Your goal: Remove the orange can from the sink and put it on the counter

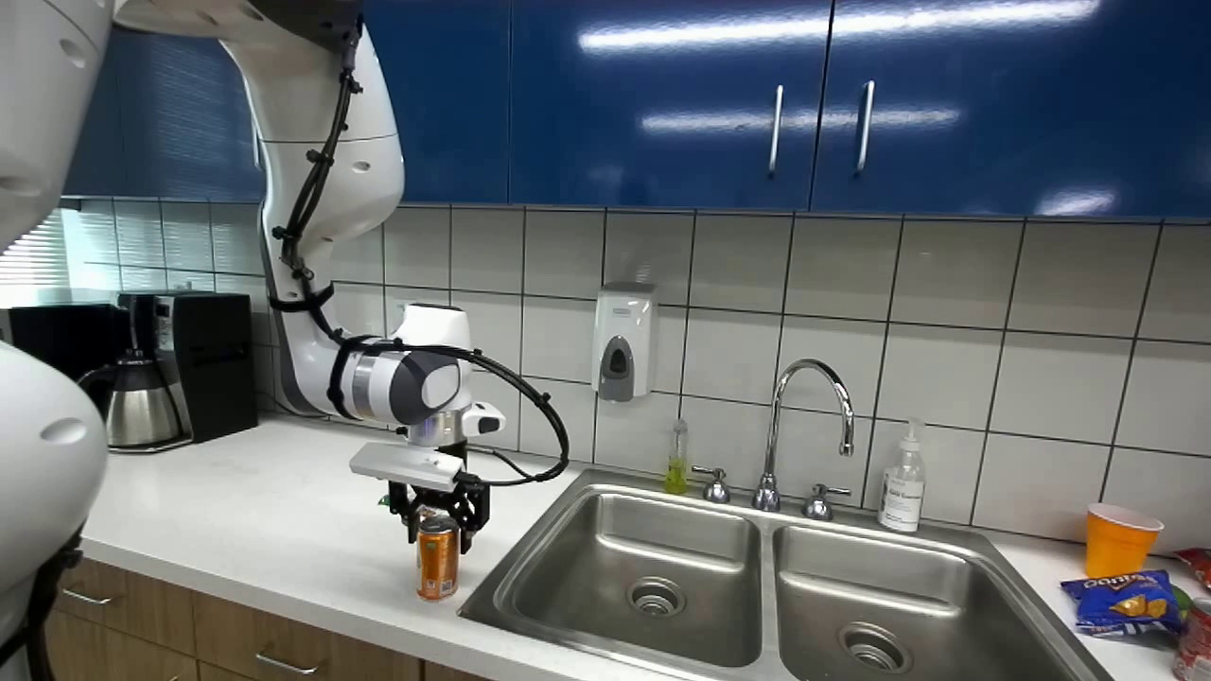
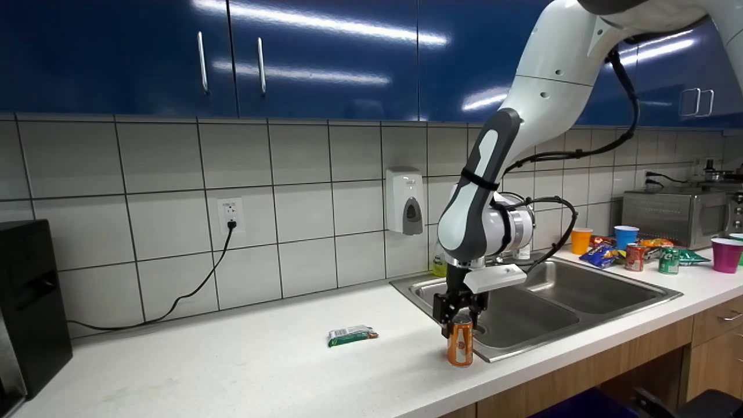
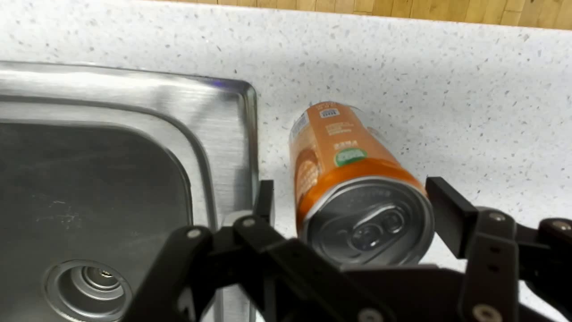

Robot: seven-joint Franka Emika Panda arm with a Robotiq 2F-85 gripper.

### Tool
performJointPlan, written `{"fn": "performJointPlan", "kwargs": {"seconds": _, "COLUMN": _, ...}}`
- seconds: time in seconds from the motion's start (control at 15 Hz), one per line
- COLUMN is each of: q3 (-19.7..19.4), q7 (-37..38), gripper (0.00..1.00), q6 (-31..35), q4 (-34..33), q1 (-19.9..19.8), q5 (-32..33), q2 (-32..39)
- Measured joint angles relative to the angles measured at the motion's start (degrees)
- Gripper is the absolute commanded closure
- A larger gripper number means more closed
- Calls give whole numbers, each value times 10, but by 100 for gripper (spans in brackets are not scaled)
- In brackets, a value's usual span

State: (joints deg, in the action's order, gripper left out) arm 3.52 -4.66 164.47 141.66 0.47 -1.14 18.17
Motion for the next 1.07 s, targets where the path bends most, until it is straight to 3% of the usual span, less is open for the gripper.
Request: {"fn": "performJointPlan", "kwargs": {"seconds": 1.07, "q3": -2, "q7": 0, "gripper": 0, "q6": -19, "q4": 2, "q1": 0, "q5": 0, "q2": -24}}
